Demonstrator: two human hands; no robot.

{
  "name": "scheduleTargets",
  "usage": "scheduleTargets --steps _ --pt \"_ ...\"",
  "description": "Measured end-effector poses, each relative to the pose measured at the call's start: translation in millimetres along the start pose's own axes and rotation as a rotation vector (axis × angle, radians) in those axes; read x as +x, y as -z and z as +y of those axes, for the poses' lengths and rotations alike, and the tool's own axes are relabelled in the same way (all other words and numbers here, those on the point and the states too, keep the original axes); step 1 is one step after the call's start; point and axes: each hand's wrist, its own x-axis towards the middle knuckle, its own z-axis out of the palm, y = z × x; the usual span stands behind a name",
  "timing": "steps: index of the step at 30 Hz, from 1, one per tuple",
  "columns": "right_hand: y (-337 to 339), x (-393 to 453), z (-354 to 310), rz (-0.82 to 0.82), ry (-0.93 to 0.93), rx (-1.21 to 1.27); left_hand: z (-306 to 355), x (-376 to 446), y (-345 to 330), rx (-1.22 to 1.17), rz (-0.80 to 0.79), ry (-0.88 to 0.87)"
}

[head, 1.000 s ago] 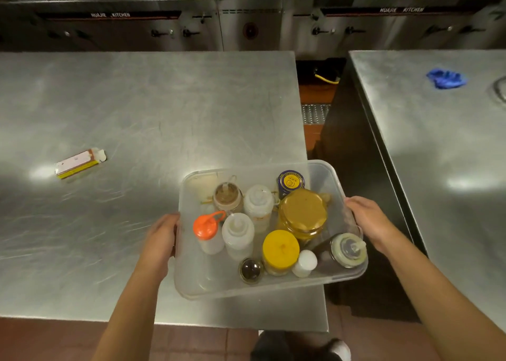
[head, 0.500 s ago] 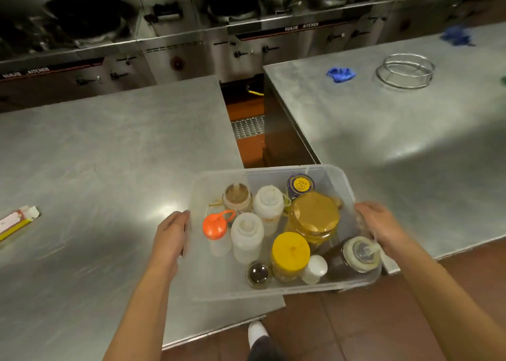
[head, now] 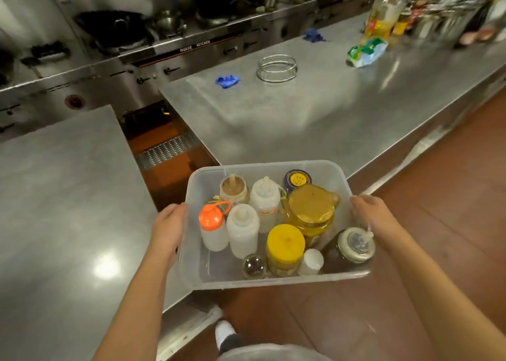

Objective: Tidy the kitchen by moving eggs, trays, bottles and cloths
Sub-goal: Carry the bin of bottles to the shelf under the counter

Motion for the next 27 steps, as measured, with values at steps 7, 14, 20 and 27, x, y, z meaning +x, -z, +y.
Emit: scheduleTargets --steps 7,14,20,27 --pt "98.0 -7.9 42.0 0.180 -0.105 0.099 33.7 -18.8 -117.6 0.092 -0.168 -0.054" --pt "160.7 8.2 73.2 0.411 -0.262 0.204 65.3 12.6 -234.0 0.125 -0.345 -0.089" --pt "210.4 20.2 85.1 0.623 -0.335 0.235 101.1 36.8 -353.4 0.202 -0.536 -0.207" --pt "270.7 9.3 111.0 0.835 -0.437 0.290 134.8 16.9 -489.6 0.305 -0.728 -0.278"
